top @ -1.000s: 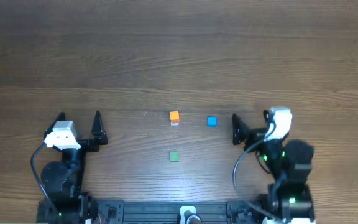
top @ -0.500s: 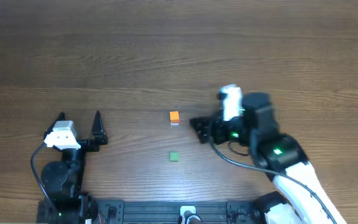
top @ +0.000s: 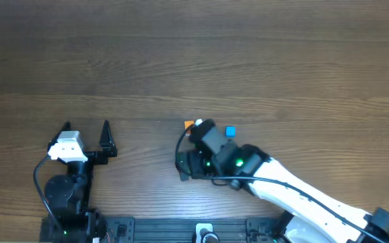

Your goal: Stack Cubes

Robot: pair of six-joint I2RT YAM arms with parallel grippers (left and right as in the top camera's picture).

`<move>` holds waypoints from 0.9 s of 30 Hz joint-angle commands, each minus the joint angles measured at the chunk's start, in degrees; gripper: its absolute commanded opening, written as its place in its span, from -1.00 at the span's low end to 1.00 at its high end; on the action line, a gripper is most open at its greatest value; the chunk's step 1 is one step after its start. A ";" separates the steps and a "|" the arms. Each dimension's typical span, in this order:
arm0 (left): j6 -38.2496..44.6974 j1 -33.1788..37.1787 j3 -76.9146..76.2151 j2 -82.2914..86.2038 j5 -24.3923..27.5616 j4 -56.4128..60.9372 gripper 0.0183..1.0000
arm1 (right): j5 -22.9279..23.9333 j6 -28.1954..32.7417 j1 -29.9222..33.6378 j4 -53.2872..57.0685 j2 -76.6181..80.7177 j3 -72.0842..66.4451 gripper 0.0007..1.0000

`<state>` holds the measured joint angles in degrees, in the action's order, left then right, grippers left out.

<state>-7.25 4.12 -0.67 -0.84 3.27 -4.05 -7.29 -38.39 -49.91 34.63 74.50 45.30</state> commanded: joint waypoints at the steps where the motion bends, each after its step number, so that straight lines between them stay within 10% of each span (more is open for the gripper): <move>1: 0.42 0.28 0.33 0.46 0.79 -0.04 1.00 | 7.93 -6.75 -3.23 1.75 3.98 3.30 0.98; 27: 0.42 0.28 0.33 0.46 0.79 -0.04 1.00 | 12.20 -24.35 -9.14 8.63 23.15 11.69 0.98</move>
<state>-7.25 4.10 -0.67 -0.84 3.27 -4.05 3.27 -61.14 -58.70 43.31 96.53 56.05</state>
